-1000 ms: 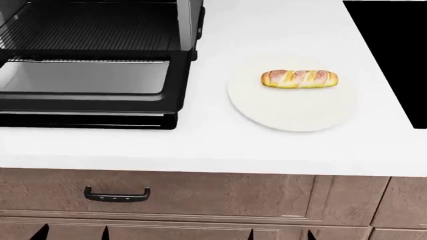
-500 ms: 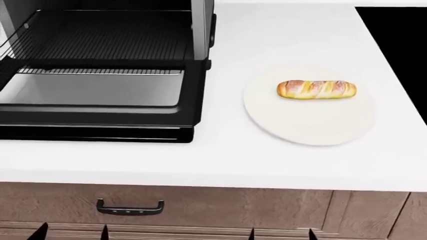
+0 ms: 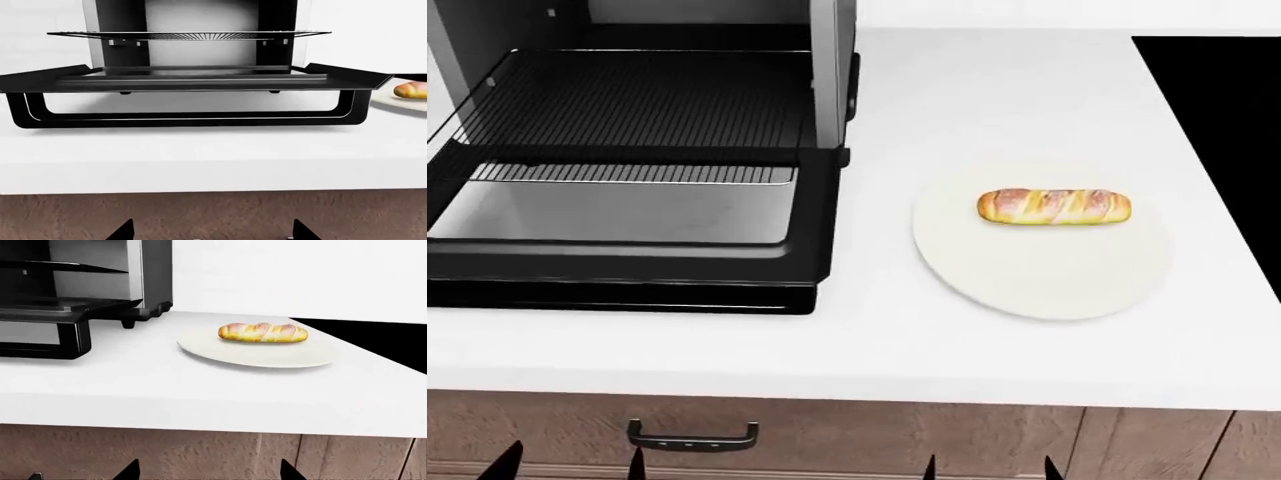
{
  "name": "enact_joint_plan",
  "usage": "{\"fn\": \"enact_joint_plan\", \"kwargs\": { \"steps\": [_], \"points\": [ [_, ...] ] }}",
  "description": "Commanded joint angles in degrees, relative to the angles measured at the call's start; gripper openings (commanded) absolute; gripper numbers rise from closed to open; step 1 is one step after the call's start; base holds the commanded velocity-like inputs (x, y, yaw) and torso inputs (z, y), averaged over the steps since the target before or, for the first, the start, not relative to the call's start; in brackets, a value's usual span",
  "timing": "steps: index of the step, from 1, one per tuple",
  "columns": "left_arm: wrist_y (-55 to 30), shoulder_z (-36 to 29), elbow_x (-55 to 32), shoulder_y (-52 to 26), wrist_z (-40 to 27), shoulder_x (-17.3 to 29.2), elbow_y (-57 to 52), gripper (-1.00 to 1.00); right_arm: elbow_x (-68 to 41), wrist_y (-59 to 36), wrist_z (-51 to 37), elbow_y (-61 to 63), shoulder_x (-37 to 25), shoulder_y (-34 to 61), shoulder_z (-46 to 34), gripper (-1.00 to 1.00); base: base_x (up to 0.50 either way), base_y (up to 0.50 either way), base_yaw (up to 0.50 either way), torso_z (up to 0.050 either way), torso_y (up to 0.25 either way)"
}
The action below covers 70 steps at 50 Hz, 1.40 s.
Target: Place the baguette on the rack of the toaster oven.
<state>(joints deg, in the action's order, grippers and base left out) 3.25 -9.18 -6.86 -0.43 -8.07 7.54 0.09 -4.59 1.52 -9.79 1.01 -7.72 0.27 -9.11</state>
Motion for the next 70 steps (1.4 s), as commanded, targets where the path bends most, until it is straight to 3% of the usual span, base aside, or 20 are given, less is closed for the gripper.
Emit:
{"fn": "enact_joint_plan", "kwargs": {
  "steps": [1,9,26,29,35,46,52,59,70],
  "points": [
    [0.3,-0.6,-0.6,0.1,-0.4,0.5,0.0,1.0,-0.4,-0.1,-0.6,-0.1,-0.4,0.1,-0.5,1.0,0.0,0.0,0.0,0.05,0.0],
    [0.5,-0.8,-1.0,0.1,-0.6,0.8,0.0,1.0,-0.7,-0.1,-0.9,0.0,-0.7,0.1,-0.8,1.0,0.0,0.0,0.0,0.05,0.0],
    [-2.4,-1.8,-2.2,-0.6,-1.2,1.3,-0.5,1.0,-1.7,-1.0,-1.5,0.8,-1.3,0.2,-1.3,1.0,0.0,0.0,0.0,0.0,0.0],
    [-7.5,-1.4,-5.1,0.2,-0.6,2.3,-5.9,1.0,-3.9,-4.3,-1.6,5.3,-1.9,-0.3,-0.3,1.0,0.0,0.0,0.0,0.0,0.0],
    [-25.4,-1.7,-7.6,-2.7,-2.1,6.0,-20.2,1.0,-9.5,-18.4,-2.5,17.9,-3.9,2.4,1.2,1.0,0.0,0.0,0.0,0.0,0.0],
    [-51.7,5.0,-17.8,-12.5,-6.4,10.6,-37.9,1.0,-16.1,-45.3,-6.9,37.7,-9.4,13.8,4.9,1.0,0.0,0.0,0.0,0.0,0.0],
    [-68.5,14.2,-28.4,-21.8,-9.1,10.1,-45.3,1.0,-19.8,-56.2,-10.1,43.9,-10.1,20.6,9.6,1.0,0.0,0.0,0.0,0.0,0.0],
    [-74.8,21.0,-32.5,-23.7,-10.8,10.7,-46.9,1.0,-24.6,-63.4,-8.8,46.1,-11.8,22.6,13.5,1.0,0.0,0.0,0.0,0.0,0.0],
    [-77.6,21.3,-33.2,-25.5,-11.8,13.3,-48.2,1.0,-23.2,-61.1,-9.8,45.5,-11.9,20.4,13.4,1.0,0.0,0.0,0.0,0.0,0.0]
  ]
}}
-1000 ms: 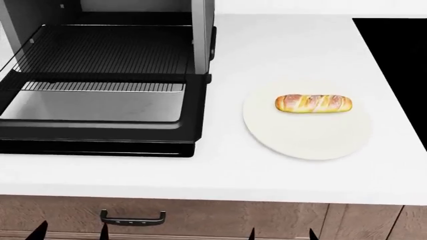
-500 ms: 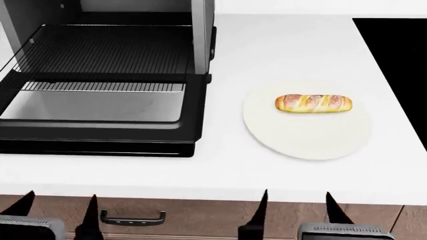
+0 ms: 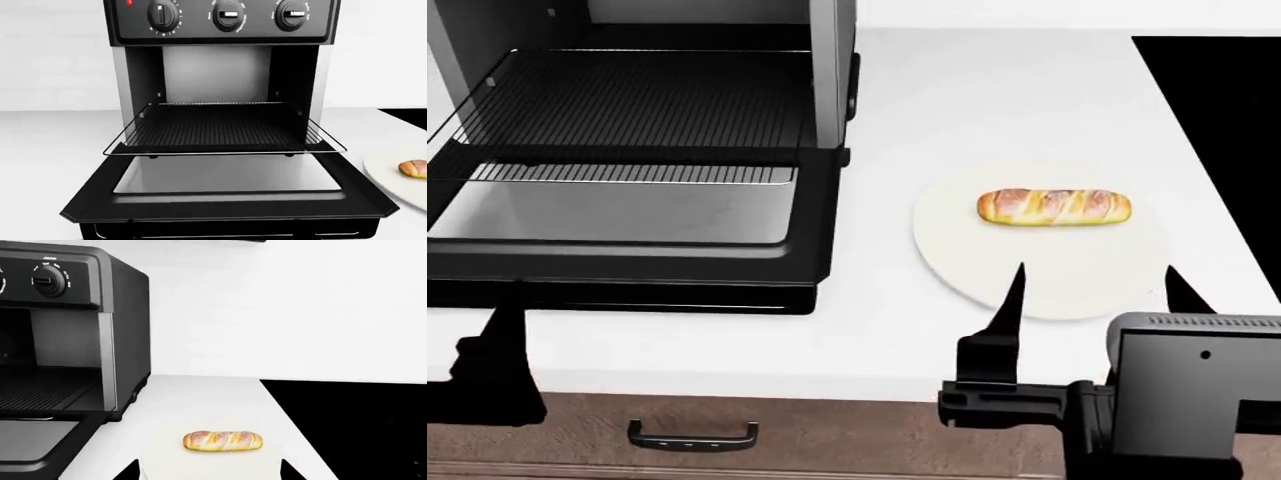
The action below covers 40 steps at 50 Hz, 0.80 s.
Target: Place the baguette on the rack of the toaster oven.
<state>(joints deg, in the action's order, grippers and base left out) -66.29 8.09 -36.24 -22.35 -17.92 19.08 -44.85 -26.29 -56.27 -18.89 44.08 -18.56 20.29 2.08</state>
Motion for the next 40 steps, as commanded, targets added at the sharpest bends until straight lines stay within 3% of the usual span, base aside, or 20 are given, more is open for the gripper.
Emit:
{"fn": "enact_joint_plan", "kwargs": {
  "steps": [1,11,18,40],
  "points": [
    [-8.7,4.8,-4.3,-3.7,-2.0,1.9,-3.8,1.0,-1.7,-3.6,-0.8,2.7,-1.2,0.2,2.8,1.0,0.0,0.0,0.0,0.0,0.0],
    [-13.3,8.7,-7.6,-5.8,-2.9,2.8,-5.5,1.0,-2.6,-5.7,-1.8,4.7,-2.4,-1.2,5.5,1.0,0.0,0.0,0.0,0.0,0.0],
    [-12.7,8.2,-7.5,-5.7,-3.2,3.1,-5.0,1.0,-2.8,-3.9,-0.7,4.4,-2.8,-1.8,5.7,1.0,0.06,0.0,0.0,0.0,0.0],
    [-14.6,9.7,-10.9,-6.1,-4.2,2.7,-6.3,1.0,-3.1,-3.1,-1.2,4.0,-3.0,-2.2,5.7,1.0,0.28,0.06,0.0,0.0,0.0]
  ]
}}
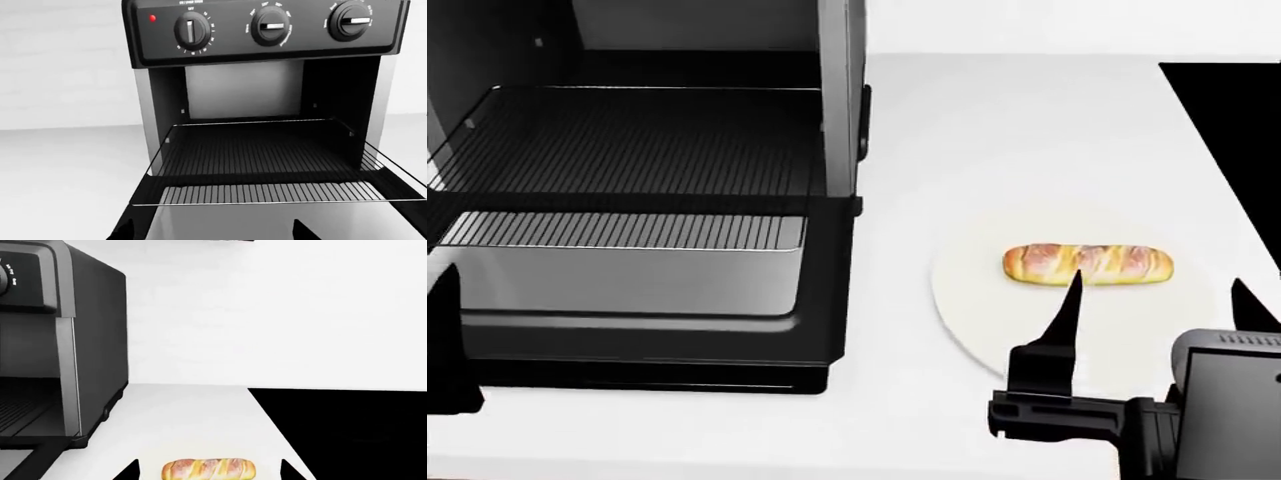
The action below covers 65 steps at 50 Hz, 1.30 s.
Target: Place the baguette on the rack of the toaster oven.
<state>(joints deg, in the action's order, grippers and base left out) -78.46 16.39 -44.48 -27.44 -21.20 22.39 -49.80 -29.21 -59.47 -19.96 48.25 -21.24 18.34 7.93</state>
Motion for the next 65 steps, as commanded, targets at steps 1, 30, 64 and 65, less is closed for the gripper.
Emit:
{"fn": "enact_joint_plan", "kwargs": {
  "steps": [1,30,64,65],
  "points": [
    [-2.5,1.2,-2.7,-1.2,-1.2,-0.7,-1.3,1.0,-0.2,0.1,-0.2,-0.2,-0.3,-0.2,-0.2,1.0,0.25,0.16,0.0,0.0,0.0],
    [-6.2,4.3,-8.9,-2.4,-4.3,-0.3,-3.1,1.0,-0.3,0.3,-2.0,-0.2,-0.7,-1.2,1.7,1.0,0.23,0.14,0.0,0.0,0.0],
    [-3.7,4.7,-14.2,-1.8,-8.4,0.9,-1.7,1.0,4.8,-12.4,-22.9,-22.5,15.5,19.8,6.2,1.0,0.01,0.0,0.0,0.0,0.0],
    [-3.6,4.7,-14.3,-1.7,-8.4,0.9,-1.7,1.0,5.1,-12.7,-23.3,-23.3,15.5,20.4,5.5,1.0,0.0,0.0,0.0,0.0,0.0]
  ]
}}
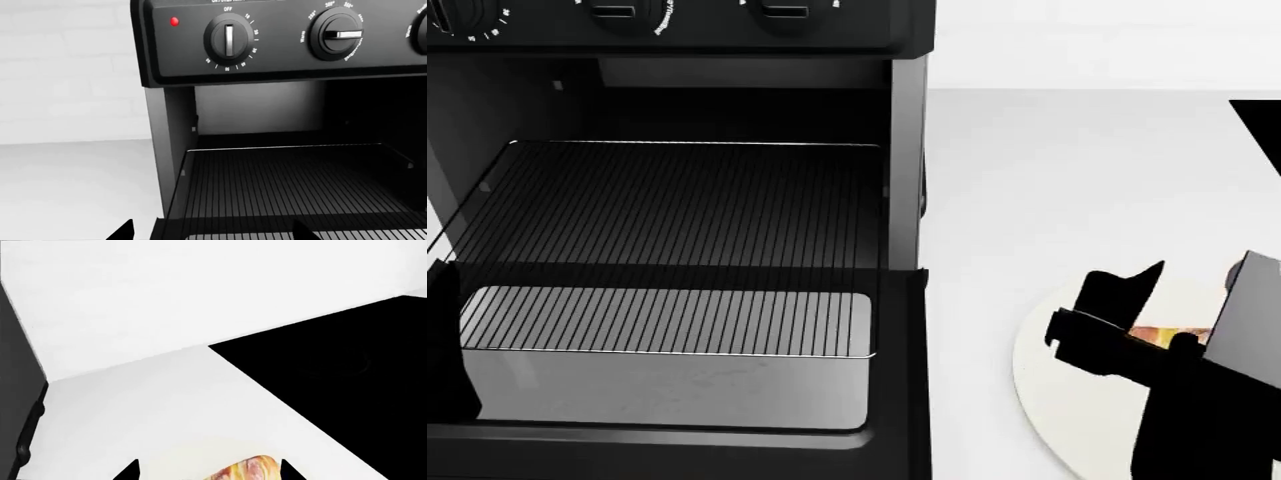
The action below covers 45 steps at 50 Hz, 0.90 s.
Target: Place the baguette on the rack of the toaster oven.
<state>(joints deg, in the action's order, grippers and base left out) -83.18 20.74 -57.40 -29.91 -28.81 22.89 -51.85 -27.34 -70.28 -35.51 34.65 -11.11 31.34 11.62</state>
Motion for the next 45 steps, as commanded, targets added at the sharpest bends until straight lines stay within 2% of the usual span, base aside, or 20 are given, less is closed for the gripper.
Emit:
{"fn": "enact_joint_plan", "kwargs": {
  "steps": [1,4,9,14,23,27,31,45],
  "points": [
    [1.3,0.4,-1.5,0.9,-0.8,0.5,0.3,1.0,3.4,-2.3,-8.3,-11.0,5.9,8.3,2.1,1.0,0.0,0.0,0.0,0.0,0.0],
    [1.5,0.6,-2.0,1.0,-1.0,0.6,0.5,1.0,3.8,-3.3,-10.0,-14.3,6.8,11.2,3.0,1.0,0.0,0.0,0.0,0.0,0.0],
    [2.0,0.2,-2.3,1.0,-1.5,0.7,0.7,1.0,2.1,-3.9,-14.5,-19.7,10.7,17.1,10.9,1.0,0.0,0.0,0.0,0.0,0.0],
    [2.3,0.3,-2.9,1.0,-1.9,0.9,0.9,1.0,-3.0,-4.7,-18.2,-23.5,10.9,19.2,12.0,1.0,0.0,0.0,0.0,0.0,0.0],
    [3.0,0.5,-3.8,1.3,-2.7,1.2,1.2,1.0,-4.2,2.0,-23.0,-30.8,10.2,20.8,13.0,1.0,0.0,0.0,0.0,0.0,0.0],
    [2.6,1.2,-5.3,0.9,-3.4,1.4,1.1,1.0,-3.3,4.3,-22.4,-35.4,8.8,22.2,10.9,1.0,0.0,0.0,0.0,0.0,0.0],
    [2.4,2.0,-6.5,0.7,-4.0,1.9,1.2,1.0,-3.6,6.4,-21.5,-43.0,8.5,23.9,12.4,1.0,0.0,0.0,0.0,0.0,0.0],
    [3.3,2.6,-8.1,1.4,-5.2,2.7,1.6,1.0,-2.8,13.8,-21.8,-55.8,6.9,28.2,15.2,1.0,0.0,0.0,0.0,0.0,0.0]
  ]
}}
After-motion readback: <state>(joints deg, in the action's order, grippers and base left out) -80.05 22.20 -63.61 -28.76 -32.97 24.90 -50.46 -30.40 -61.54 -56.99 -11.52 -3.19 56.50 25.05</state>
